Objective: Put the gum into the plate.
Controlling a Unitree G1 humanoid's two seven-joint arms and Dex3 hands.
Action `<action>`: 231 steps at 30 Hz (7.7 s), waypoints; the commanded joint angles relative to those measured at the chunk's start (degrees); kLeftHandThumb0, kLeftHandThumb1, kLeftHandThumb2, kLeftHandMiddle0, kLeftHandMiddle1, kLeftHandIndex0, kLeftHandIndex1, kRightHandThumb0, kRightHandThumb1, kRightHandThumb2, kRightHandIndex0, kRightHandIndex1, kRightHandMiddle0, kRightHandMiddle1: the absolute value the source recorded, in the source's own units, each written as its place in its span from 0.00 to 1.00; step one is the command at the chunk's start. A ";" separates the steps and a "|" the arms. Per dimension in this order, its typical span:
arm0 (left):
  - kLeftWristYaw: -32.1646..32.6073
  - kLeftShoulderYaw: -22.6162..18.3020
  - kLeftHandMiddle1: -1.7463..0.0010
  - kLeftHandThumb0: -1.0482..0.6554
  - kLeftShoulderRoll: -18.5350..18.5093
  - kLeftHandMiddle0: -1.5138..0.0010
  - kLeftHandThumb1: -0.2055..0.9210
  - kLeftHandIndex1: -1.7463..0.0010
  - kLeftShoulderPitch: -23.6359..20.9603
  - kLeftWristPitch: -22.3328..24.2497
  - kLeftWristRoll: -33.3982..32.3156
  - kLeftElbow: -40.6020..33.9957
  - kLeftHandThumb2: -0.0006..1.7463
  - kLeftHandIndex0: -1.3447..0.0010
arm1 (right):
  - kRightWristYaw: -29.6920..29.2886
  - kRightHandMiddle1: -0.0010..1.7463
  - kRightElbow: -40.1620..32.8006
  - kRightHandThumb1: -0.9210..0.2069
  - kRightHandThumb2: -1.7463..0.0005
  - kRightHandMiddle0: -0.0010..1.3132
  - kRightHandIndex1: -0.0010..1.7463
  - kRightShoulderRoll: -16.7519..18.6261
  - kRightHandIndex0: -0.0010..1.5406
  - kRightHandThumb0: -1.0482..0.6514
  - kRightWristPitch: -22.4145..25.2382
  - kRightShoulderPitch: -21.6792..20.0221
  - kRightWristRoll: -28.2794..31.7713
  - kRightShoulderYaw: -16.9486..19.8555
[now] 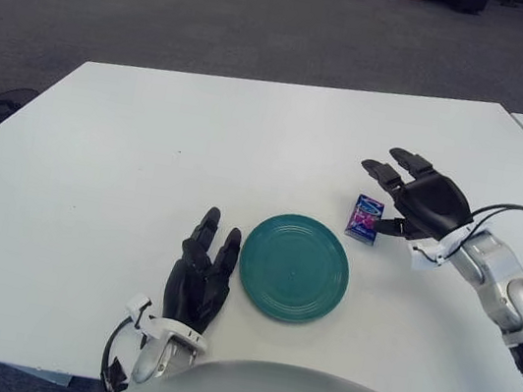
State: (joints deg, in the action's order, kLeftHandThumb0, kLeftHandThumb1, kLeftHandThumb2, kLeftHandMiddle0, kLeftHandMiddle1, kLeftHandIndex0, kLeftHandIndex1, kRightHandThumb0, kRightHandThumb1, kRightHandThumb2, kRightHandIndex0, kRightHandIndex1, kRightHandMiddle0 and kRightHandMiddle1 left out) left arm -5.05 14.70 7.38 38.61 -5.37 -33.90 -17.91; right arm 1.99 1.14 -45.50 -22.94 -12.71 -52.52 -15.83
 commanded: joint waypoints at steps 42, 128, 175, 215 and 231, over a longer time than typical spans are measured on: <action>1.27 3.39 0.99 0.03 2.32 0.96 1.00 0.91 4.37 -1.67 1.61 -2.20 0.50 1.00 | -23.00 0.03 39.82 0.00 0.74 0.00 0.00 -1.82 0.08 0.15 -36.50 -32.62 -16.08 -20.90; 2.87 14.93 1.00 0.00 -5.52 1.00 1.00 0.89 17.38 -14.73 9.36 -13.19 0.53 1.00 | -22.02 0.06 55.81 0.00 0.56 0.00 0.00 3.50 0.05 0.02 -46.31 -39.13 -15.93 -33.96; 14.81 17.13 0.97 0.01 -12.68 0.82 1.00 0.58 24.55 -5.07 2.13 -28.98 0.49 1.00 | -12.09 0.99 49.00 0.00 0.79 0.11 0.99 3.41 0.27 0.21 -47.86 -29.22 0.09 -21.74; 14.82 16.38 0.90 0.04 -15.39 0.61 1.00 0.44 27.62 -6.99 3.85 -32.53 0.49 0.93 | -22.69 0.72 54.24 0.05 0.75 0.04 0.67 6.82 0.11 0.28 -37.06 -29.08 -5.85 -22.12; 12.48 15.53 0.89 0.04 -15.92 0.63 1.00 0.44 26.84 -7.27 2.29 -32.24 0.50 0.92 | 8.26 0.29 31.06 0.00 0.71 0.00 0.22 0.36 0.09 0.10 -22.54 -16.27 14.16 -12.59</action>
State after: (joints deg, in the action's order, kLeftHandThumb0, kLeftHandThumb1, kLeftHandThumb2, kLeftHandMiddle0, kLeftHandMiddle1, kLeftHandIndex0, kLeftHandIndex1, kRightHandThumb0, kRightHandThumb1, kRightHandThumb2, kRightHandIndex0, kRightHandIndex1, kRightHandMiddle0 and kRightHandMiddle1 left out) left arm 8.66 22.24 -5.50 53.97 -11.27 -29.20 -40.52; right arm 2.51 41.22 -42.26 -51.24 -33.48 -43.58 -31.82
